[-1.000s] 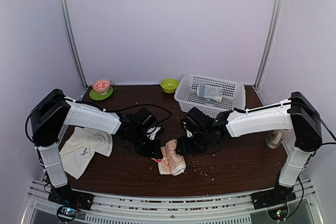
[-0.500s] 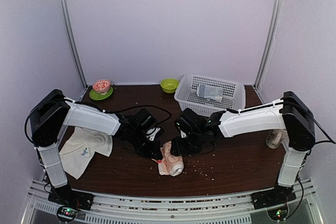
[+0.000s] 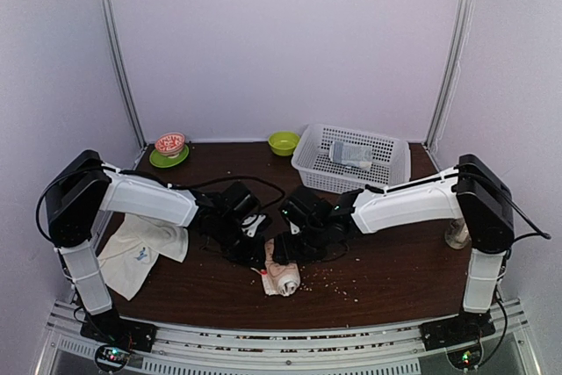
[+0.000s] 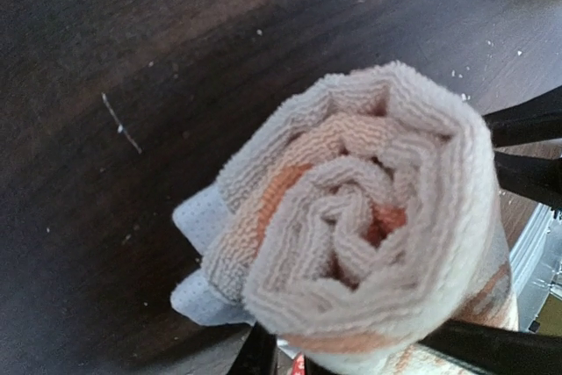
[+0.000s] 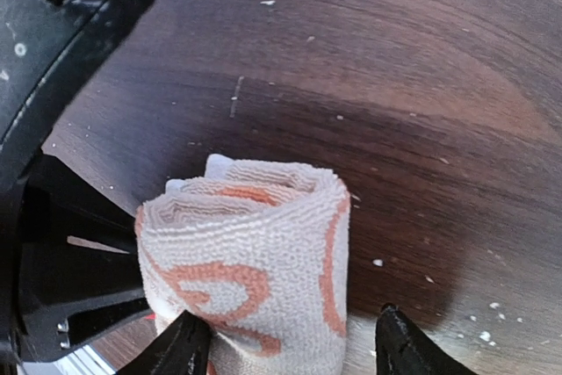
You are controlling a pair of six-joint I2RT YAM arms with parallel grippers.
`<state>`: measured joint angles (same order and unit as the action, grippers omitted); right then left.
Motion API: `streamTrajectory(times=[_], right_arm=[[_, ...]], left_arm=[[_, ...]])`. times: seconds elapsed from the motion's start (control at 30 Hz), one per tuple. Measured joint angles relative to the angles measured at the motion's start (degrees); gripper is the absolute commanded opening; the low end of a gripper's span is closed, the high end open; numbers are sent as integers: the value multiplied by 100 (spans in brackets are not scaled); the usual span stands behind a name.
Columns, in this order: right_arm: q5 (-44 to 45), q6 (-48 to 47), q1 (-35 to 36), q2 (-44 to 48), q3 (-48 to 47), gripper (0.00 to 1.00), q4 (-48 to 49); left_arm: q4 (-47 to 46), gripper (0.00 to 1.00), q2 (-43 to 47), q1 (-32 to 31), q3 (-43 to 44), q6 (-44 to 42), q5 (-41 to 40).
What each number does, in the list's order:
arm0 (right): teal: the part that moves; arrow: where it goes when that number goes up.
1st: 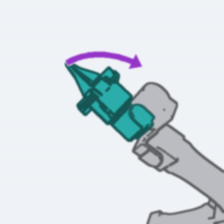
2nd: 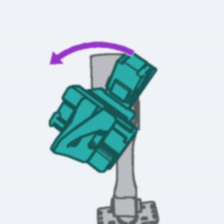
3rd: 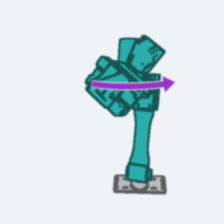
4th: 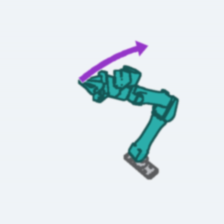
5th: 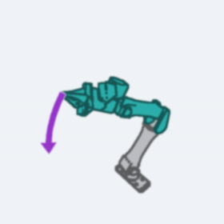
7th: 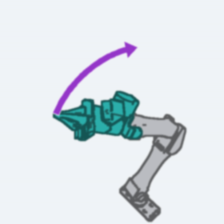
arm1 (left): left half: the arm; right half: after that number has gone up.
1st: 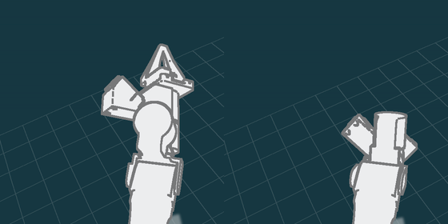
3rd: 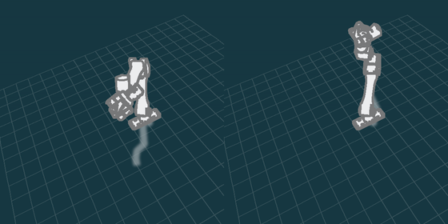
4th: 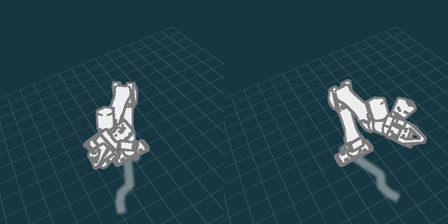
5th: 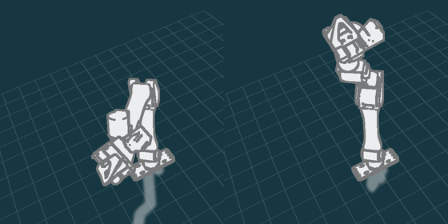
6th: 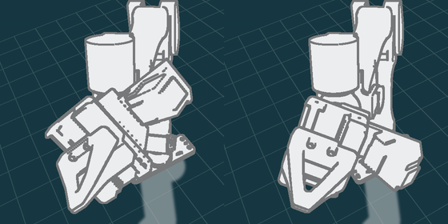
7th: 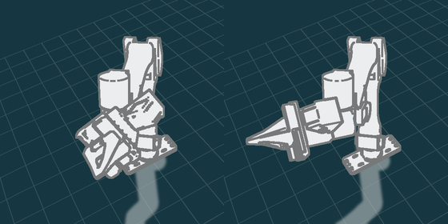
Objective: Roll the towels
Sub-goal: Roll the towel at the center of the board.
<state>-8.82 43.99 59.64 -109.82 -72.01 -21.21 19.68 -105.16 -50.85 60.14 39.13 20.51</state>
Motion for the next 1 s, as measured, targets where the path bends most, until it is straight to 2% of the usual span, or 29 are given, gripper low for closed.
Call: streamTrajectory(times=[0.23, 0.6, 1.0], right_arm=[[-26, 20, 50, -223, -118, 66, 24], [-129, 42, 50, -341, -129, 66, 227], [-168, 24, 81, -345, -129, 66, 269]], left_arm=[[153, 13, 151, 0, -109, -2, -31], [470, 13, 1228, -4, -168, -26, -188], [17, 10, 382, 175, 94, 87, -42]])
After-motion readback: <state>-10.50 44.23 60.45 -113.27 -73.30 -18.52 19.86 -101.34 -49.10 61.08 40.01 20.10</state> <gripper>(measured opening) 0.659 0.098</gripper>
